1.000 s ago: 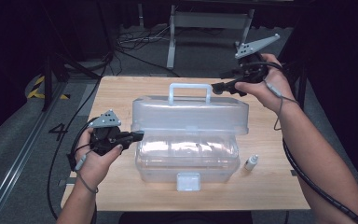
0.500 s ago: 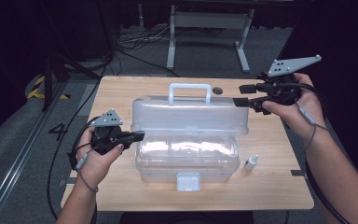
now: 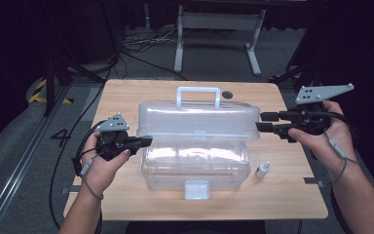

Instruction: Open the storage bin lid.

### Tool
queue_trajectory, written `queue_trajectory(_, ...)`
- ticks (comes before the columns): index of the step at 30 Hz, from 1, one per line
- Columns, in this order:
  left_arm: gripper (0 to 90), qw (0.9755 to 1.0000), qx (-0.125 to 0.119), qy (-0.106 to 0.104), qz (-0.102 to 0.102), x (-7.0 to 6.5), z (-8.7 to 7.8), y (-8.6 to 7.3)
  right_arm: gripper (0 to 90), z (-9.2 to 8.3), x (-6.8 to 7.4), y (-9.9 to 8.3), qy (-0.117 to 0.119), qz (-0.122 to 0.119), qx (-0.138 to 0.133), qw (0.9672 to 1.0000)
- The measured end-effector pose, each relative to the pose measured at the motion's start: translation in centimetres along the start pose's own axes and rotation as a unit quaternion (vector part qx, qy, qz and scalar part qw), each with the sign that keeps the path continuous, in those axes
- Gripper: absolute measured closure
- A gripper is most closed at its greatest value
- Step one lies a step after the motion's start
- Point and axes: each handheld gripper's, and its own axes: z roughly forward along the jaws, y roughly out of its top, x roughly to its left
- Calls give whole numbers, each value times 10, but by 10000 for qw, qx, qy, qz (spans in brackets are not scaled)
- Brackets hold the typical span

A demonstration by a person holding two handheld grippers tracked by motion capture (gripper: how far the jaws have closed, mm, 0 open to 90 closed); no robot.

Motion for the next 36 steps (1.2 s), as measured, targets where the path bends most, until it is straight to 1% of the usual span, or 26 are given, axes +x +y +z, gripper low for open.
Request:
queue_trajectory(3,898,10000,-4,6,-17,0,0,0,656,-4,4,-11,-17,31,-73,10000)
queue_trajectory(4,898,10000,-4,6,-17,0,0,0,656,-4,4,-11,-17,31,-73,10000)
queue_trajectory(6,897,10000,2,35,-9,-1,0,0,686,-4,7,-19,-38,34,-77,10000)
queue_trajectory(7,897,10000,-8,35,-1,-1,0,0,718,-3,9,-27,-149,75,-96,9998)
queue_trajectory(9,897,10000,-13,43,4,0,0,1,752,-2,11,-34,-312,41,-69,9995)
queue_trajectory(10,898,10000,-8,40,6,0,0,1,761,-1,12,-37,-354,27,-61,9993)
queue_trajectory(16,898,10000,-13,67,24,0,0,1,843,3,16,-53,-356,75,-132,9993)
queue_trajectory(20,898,10000,-16,74,22,-1,0,1,890,12,17,-63,-263,149,-97,9995)
queue_trajectory(21,897,10000,-15,69,17,-1,0,1,898,14,17,-66,-250,137,-101,9995)
queue_trajectory(24,898,10000,-18,75,20,-1,0,1,900,22,19,-70,-336,79,-85,9994)
queue_trajectory(27,898,10000,-22,77,18,-1,0,1,900,31,19,-73,-345,54,-134,9993)
queue_trajectory(31,897,10000,-23,74,23,0,0,2,900,39,16,-73,-315,65,-310,9990)
queue_trajectory(32,898,10000,-23,74,23,0,0,2,900,41,15,-73,-273,85,-330,9990)
queue_trajectory(33,898,10000,-25,77,16,-1,0,2,900,41,15,-73,-273,85,-330,9990)
queue_trajectory(36,897,10000,-8,85,43,-1,0,2,900,49,14,-73,-270,79,-340,9990)
